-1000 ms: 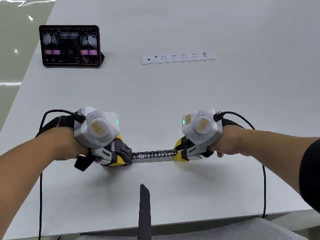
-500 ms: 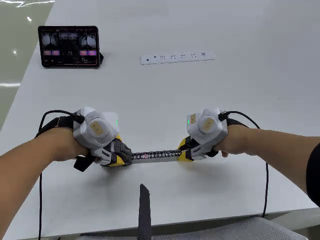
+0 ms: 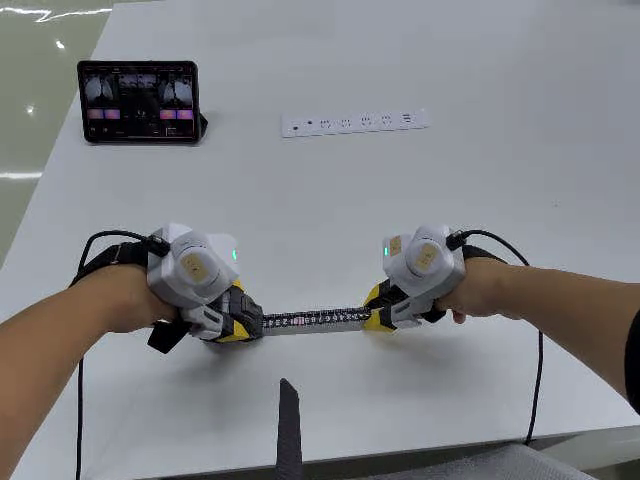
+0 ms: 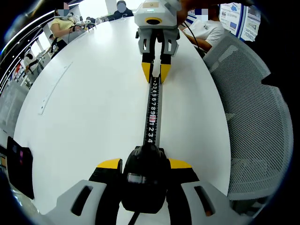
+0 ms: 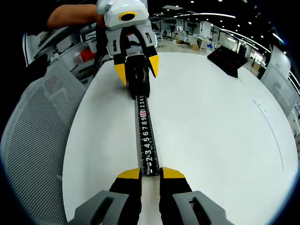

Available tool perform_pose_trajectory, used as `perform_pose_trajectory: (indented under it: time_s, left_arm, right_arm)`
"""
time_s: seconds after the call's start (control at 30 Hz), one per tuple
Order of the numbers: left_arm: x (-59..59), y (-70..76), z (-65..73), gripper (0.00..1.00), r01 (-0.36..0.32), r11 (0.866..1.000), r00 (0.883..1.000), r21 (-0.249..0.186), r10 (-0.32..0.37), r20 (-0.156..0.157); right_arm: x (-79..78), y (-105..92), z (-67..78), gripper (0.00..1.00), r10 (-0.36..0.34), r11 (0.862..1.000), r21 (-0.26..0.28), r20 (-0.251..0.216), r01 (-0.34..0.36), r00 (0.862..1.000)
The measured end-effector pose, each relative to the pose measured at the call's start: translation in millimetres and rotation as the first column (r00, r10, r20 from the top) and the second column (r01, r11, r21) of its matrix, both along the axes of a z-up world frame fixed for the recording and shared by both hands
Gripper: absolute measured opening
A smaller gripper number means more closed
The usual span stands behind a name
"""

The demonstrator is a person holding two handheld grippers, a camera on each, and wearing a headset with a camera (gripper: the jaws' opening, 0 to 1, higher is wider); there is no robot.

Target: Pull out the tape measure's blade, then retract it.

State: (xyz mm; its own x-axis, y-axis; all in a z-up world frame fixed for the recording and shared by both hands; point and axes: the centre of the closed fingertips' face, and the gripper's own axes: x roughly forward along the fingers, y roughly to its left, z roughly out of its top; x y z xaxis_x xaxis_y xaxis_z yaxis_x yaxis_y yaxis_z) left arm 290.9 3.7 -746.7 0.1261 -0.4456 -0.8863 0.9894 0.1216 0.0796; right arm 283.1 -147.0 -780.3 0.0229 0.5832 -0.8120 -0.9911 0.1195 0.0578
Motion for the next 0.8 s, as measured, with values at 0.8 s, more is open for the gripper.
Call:
perform_pose_trajectory:
  time_s: [0.8]
  left_arm:
    - [0.8, -0.6, 0.2, 0.32, 0.004, 1.0, 1.0, -0.02, -0.004, 0.002]
  right_arm:
    - [-2.7, -30.8, 1.5, 0.1, -0.042, 0.999, -0.014, -0.006, 0.042, 0.999]
